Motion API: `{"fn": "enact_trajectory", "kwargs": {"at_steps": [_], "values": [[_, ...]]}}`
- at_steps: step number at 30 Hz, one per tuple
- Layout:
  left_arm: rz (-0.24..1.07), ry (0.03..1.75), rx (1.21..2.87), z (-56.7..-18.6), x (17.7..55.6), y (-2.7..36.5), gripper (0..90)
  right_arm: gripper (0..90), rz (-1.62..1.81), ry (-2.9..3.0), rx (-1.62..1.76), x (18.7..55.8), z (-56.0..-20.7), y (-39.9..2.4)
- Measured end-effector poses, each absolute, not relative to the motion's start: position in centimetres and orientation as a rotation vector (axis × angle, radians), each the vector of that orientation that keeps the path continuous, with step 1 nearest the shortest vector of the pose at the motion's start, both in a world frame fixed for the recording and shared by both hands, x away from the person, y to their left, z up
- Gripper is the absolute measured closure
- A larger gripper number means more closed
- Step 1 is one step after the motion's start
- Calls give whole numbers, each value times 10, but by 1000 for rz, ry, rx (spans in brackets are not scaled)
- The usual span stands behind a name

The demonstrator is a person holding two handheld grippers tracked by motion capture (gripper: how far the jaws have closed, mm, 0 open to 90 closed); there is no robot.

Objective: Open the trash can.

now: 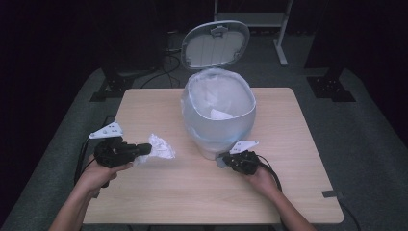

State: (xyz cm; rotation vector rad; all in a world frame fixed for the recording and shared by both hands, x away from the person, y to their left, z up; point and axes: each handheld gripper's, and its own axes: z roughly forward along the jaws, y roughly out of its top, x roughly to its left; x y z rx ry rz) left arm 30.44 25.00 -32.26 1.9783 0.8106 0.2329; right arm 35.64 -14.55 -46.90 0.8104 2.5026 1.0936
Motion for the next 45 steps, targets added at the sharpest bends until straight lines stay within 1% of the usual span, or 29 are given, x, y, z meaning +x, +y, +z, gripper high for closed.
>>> {"fn": "enact_trajectory", "kwargs": {"at_steps": [6,45], "values": [[242,786,1976,-305,307,245,868,873,1095,2505,808,357,-469,-146],[256,677,1958,-227,330,207,868,874,1105,2517,810,359,-469,-147]]}}
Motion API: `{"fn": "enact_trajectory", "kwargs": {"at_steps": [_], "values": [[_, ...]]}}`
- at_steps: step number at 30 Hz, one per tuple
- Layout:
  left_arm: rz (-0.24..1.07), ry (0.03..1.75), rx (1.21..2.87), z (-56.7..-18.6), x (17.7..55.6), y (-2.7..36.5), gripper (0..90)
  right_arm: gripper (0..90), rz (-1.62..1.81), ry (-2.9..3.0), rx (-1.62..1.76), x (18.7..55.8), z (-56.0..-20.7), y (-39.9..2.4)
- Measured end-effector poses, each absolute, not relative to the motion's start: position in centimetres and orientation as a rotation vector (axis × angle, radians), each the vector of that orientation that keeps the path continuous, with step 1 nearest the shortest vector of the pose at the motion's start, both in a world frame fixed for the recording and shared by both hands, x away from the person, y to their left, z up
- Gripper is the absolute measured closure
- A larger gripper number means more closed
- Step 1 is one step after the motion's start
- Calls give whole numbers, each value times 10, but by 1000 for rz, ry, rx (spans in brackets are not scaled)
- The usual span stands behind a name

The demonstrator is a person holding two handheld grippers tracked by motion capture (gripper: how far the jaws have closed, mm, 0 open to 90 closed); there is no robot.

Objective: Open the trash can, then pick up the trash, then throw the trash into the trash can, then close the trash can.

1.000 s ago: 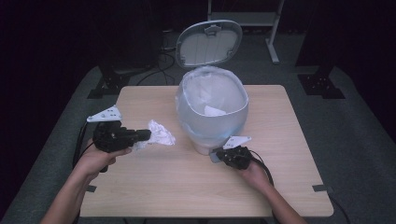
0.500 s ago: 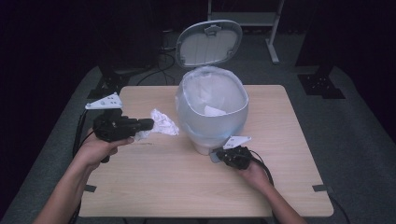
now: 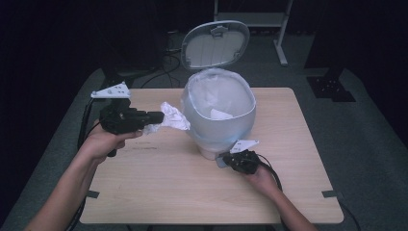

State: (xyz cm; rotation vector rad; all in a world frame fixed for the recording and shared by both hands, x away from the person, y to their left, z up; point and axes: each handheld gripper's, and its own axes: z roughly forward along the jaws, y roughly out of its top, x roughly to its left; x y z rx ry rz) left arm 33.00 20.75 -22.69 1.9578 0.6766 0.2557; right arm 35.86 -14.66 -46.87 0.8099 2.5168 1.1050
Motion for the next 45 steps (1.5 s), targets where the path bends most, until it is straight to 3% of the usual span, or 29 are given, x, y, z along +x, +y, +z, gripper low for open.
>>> {"fn": "enact_trajectory", "kwargs": {"at_steps": [17,45], "values": [[256,602,1954,-190,349,165,868,873,1105,2518,801,359,-469,-147],[241,607,1956,-181,388,129,866,873,1107,2524,791,360,-469,-148]]}}
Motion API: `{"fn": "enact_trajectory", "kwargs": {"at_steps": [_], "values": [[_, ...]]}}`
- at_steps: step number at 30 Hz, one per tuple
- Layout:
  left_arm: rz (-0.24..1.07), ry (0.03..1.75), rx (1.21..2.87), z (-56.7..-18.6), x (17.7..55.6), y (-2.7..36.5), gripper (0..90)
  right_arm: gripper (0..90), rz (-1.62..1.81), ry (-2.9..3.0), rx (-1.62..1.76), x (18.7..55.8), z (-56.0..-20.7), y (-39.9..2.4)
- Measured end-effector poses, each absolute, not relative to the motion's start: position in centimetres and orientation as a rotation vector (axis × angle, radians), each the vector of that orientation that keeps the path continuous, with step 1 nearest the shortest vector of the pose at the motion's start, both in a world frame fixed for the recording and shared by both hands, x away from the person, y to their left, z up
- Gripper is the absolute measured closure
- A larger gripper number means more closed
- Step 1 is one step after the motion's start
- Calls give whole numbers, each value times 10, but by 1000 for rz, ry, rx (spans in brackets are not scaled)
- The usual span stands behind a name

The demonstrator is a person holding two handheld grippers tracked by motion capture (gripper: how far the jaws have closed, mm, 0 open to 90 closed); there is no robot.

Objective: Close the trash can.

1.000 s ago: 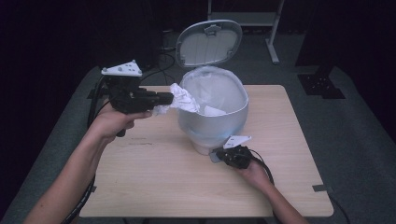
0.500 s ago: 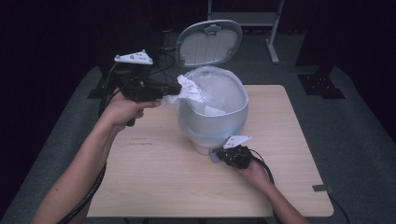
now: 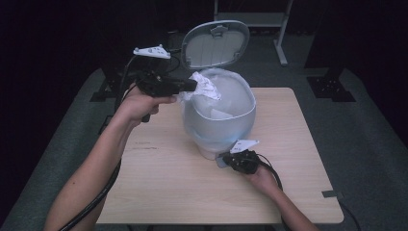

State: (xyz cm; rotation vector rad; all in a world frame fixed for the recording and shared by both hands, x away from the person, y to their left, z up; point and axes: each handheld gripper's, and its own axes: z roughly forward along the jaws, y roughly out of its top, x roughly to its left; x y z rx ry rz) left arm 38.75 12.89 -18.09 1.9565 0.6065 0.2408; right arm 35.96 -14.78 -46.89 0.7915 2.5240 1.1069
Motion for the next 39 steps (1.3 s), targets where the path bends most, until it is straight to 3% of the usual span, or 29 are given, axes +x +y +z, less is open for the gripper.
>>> {"fn": "enact_trajectory", "kwargs": {"at_steps": [39], "values": [[243,667,2017,-196,434,77,857,873,1103,2525,777,360,-469,-147]]}}
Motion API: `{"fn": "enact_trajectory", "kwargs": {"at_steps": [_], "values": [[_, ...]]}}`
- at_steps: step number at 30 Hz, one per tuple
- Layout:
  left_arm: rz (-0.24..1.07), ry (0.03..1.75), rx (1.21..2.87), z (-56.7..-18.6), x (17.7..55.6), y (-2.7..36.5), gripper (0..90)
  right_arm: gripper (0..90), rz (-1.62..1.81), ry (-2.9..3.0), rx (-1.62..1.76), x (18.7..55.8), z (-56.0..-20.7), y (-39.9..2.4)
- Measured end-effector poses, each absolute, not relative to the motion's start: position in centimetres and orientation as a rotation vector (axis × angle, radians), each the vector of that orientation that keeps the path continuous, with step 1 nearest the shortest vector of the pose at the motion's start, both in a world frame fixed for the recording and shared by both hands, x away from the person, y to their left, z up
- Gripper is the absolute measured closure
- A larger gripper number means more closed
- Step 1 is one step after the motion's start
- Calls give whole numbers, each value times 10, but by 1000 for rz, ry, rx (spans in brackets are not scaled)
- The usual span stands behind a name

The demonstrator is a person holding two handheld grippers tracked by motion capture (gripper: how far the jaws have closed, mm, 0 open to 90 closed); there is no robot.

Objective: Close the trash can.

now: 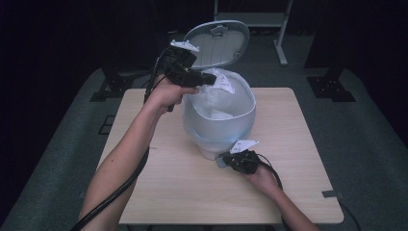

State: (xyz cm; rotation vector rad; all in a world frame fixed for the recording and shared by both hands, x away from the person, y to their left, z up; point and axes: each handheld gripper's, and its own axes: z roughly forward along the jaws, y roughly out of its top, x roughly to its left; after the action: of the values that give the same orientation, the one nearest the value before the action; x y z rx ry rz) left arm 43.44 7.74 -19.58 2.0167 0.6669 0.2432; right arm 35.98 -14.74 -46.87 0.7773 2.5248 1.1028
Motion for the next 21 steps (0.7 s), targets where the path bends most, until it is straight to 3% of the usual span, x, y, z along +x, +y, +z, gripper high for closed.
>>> {"fn": "enact_trajectory", "kwargs": {"at_steps": [7,15,21], "values": [[234,682,2012,-202,442,71,843,873,1107,2526,781,360,-469,-147],[216,719,1989,-214,449,69,701,873,1103,2527,774,360,-469,-148],[197,716,1986,-218,445,79,669,873,1099,2531,770,360,-468,-147]]}}
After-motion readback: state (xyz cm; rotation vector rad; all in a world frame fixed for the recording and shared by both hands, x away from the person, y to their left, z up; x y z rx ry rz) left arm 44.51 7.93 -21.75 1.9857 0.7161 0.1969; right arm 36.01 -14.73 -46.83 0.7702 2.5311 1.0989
